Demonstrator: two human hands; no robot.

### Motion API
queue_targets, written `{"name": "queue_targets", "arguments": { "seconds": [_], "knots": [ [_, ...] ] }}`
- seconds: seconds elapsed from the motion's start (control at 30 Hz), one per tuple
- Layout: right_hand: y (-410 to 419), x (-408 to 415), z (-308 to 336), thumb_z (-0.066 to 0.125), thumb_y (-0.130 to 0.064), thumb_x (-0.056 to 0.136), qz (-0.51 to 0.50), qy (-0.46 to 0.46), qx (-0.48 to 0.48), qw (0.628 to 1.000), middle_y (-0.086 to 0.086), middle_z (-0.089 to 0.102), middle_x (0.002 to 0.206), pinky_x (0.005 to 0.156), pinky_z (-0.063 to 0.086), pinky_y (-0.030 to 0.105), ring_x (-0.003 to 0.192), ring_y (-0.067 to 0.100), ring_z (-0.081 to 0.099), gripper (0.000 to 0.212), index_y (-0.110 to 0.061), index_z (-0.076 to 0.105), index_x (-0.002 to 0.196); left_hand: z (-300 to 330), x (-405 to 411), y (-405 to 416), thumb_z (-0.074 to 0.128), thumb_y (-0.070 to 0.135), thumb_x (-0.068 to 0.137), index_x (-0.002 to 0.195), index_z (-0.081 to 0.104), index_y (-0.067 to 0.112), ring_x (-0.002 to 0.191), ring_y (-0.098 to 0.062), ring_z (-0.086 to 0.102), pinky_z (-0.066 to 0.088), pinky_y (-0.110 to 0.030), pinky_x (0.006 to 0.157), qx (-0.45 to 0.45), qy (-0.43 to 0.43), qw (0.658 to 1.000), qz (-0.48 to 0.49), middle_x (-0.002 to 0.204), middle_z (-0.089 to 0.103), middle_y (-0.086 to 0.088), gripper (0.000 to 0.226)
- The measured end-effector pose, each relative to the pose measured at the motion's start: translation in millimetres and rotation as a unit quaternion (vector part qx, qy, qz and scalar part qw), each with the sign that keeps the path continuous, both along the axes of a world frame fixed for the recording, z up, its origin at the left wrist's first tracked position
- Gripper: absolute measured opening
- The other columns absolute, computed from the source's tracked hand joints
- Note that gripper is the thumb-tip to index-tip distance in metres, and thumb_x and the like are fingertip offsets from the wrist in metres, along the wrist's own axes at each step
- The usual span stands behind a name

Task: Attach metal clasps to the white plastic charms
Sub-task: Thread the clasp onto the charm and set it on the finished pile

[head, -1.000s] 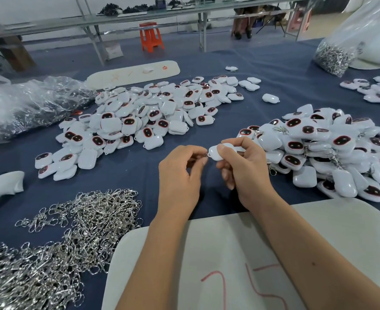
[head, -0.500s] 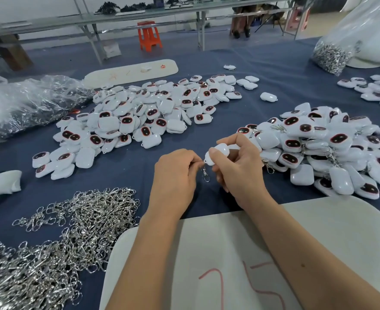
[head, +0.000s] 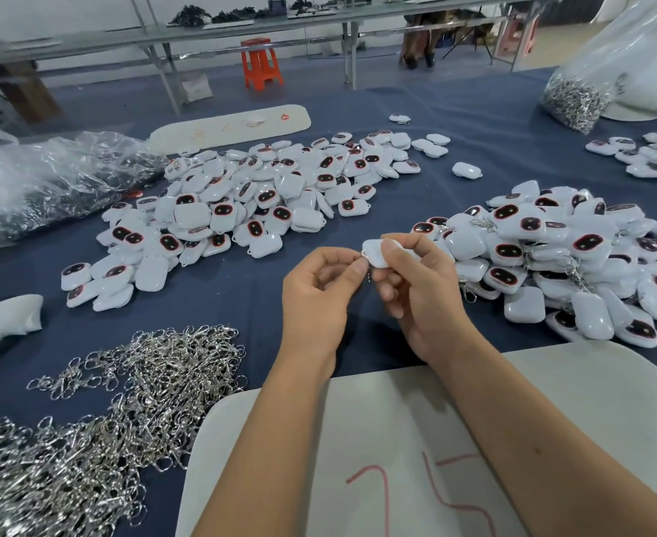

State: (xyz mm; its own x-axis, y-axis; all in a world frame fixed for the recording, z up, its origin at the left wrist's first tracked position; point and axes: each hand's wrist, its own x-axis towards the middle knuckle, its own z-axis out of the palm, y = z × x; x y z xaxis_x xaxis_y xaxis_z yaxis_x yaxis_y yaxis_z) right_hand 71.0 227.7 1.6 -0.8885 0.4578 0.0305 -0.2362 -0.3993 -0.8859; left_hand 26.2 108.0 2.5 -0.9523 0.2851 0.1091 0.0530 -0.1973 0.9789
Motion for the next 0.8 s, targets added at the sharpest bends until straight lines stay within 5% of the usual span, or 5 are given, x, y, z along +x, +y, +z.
{"name": "queue_targets", "arguments": {
  "seconds": [0.23, 0.33, 0.47, 0.67, 0.8],
  "knots": [
    [1.2, -2.0, -2.0, 0.061, -0.014, 0.104, 0.012, 0.004, -0.019, 1.0, 0.007, 0.067, 0.065, 0.038, 0.035, 0.02, 0.046, 0.01, 0.053, 0.006, -0.009, 0.058, 0.107, 1.0, 1.6, 0.0, 0.074, -0.003, 0.088, 0.086, 0.074, 0.011, 0.08, -0.022, 0.074, 0.058, -0.029, 0.078, 0.063, -0.049, 0.996, 0.043, 0.084, 0.078, -0.013, 0.013],
    [1.5, -2.9, -3.8, 0.061, -0.015, 0.104, 0.02, 0.003, -0.015, 1.0, 0.01, 0.069, 0.069, 0.041, 0.038, 0.02, 0.049, 0.012, 0.056, 0.005, -0.01, 0.059, 0.106, -0.1, -1.5, -3.8, 0.076, 0.0, 0.087, 0.081, 0.073, 0.014, 0.077, -0.021, 0.073, 0.057, -0.026, 0.075, -0.061, 0.088, 0.987, 0.117, 0.079, 0.076, -0.001, 0.016],
    [-2.4, -4.4, -5.7, 0.065, -0.013, 0.102, 0.024, -0.001, 0.014, 1.0, 0.015, 0.07, 0.073, 0.041, 0.04, 0.023, 0.049, 0.016, 0.057, 0.01, -0.008, 0.058, 0.108, 2.7, -2.2, -10.9, 0.069, -0.001, 0.087, 0.078, 0.068, 0.014, 0.069, -0.015, 0.061, 0.049, -0.029, 0.065, -0.249, 0.294, 0.908, 0.166, 0.073, 0.066, 0.006, 0.018],
    [-7.2, -4.2, -9.8, 0.064, -0.008, 0.102, 0.003, 0.002, 0.117, 0.993, 0.016, 0.07, 0.073, 0.042, 0.044, 0.027, 0.051, 0.022, 0.059, 0.014, -0.006, 0.053, 0.11, 4.7, -5.4, -12.7, 0.059, -0.008, 0.083, 0.083, 0.067, 0.009, 0.074, -0.029, 0.055, 0.043, -0.041, 0.066, -0.387, 0.357, 0.839, 0.138, 0.077, 0.061, -0.006, 0.019],
    [-5.4, -3.9, -7.3, 0.061, -0.009, 0.104, 0.01, 0.004, 0.069, 0.998, 0.014, 0.07, 0.072, 0.042, 0.043, 0.025, 0.051, 0.019, 0.059, 0.012, -0.004, 0.055, 0.114, 4.3, -2.4, -13.3, 0.067, 0.0, 0.089, 0.084, 0.07, 0.016, 0.073, -0.013, 0.062, 0.048, -0.026, 0.069, -0.293, 0.274, 0.905, 0.144, 0.077, 0.067, 0.006, 0.016]
  ]
}}
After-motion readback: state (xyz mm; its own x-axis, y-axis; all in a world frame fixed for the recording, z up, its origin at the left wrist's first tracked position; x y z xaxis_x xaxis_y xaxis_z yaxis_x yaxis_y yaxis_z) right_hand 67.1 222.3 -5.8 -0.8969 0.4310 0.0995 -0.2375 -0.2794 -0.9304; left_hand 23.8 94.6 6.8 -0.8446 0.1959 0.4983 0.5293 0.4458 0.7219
